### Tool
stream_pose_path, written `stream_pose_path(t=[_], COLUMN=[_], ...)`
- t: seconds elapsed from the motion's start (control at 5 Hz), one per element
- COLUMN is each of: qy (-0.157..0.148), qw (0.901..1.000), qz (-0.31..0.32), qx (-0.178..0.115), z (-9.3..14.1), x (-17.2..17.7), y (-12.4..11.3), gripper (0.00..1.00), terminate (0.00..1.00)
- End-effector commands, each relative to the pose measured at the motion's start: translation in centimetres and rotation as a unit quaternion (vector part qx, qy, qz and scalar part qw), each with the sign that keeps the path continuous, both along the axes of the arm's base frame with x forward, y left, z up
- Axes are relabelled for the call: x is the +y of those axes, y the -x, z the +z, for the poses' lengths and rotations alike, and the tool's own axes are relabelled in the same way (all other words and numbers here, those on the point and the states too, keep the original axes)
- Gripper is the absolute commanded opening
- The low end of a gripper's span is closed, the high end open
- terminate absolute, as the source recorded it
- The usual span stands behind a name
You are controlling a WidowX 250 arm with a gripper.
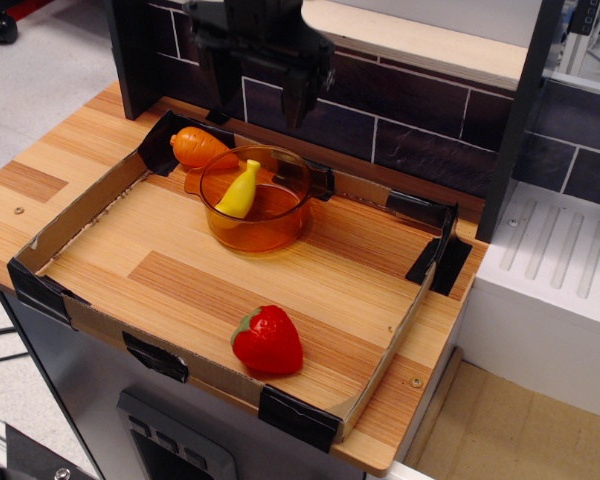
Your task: Put banana in pot
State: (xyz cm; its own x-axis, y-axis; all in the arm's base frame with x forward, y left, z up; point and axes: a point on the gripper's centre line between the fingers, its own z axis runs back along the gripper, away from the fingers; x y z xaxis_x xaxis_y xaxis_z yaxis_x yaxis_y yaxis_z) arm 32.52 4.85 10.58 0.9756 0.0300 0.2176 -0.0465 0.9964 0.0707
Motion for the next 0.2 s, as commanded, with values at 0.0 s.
stream_pose_path(t=[0.0], qy=[-0.005], qw=[0.9993], qz=[-0.001], qx=[-0.037], z=[2.62], x=[0.25], y=[0.43], gripper=[1.00], terminate=[1.00])
